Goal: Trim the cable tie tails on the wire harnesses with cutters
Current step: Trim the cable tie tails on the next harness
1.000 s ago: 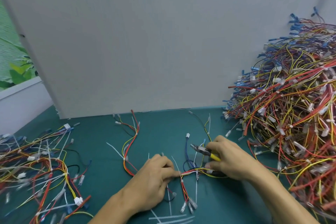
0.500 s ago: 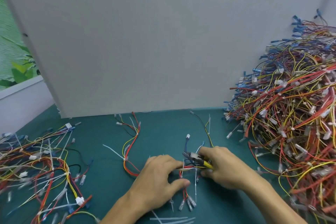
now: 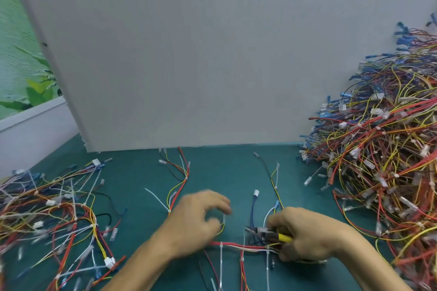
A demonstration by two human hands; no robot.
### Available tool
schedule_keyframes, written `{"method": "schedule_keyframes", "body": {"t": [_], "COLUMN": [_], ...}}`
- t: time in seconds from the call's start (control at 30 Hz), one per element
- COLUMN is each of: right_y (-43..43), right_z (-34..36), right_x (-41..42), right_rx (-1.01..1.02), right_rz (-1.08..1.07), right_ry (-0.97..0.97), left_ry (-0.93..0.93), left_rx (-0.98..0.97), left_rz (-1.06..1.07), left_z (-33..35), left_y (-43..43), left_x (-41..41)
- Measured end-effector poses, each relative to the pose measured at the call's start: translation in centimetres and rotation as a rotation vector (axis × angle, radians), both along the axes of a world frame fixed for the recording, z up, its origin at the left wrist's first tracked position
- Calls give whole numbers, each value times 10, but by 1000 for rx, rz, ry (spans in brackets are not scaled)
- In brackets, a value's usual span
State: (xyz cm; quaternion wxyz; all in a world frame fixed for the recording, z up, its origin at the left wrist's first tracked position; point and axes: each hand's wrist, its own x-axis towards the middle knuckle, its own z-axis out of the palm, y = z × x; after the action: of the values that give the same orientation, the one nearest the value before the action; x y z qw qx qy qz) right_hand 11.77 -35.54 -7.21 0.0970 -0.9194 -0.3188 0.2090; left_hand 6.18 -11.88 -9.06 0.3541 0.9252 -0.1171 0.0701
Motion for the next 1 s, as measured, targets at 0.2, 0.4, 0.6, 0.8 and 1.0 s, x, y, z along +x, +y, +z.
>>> {"method": "schedule_keyframes", "body": {"t": [0.2,0.4,0.6,0.8,1.0], "right_y": [-2,-1,6,7,5], "right_z": [3,-2,-12,-15,-20], "right_x": [-1,0,0,3,7], "right_rx": [-21,-8,64,82,218], "right_rz": [36,56,121,122,36], "right_ry": [21,-8,-59,-42,-26], "left_ry": [70,162,35,-251,-466], "left_rx": [471,328,74,347,116], "left_rz": [639,549,266,268,-12], "left_z": [16,-13,-22,-4,14], "left_y": [39,46,40,24,-21], "left_x": [64,77,56,34,-21]}}
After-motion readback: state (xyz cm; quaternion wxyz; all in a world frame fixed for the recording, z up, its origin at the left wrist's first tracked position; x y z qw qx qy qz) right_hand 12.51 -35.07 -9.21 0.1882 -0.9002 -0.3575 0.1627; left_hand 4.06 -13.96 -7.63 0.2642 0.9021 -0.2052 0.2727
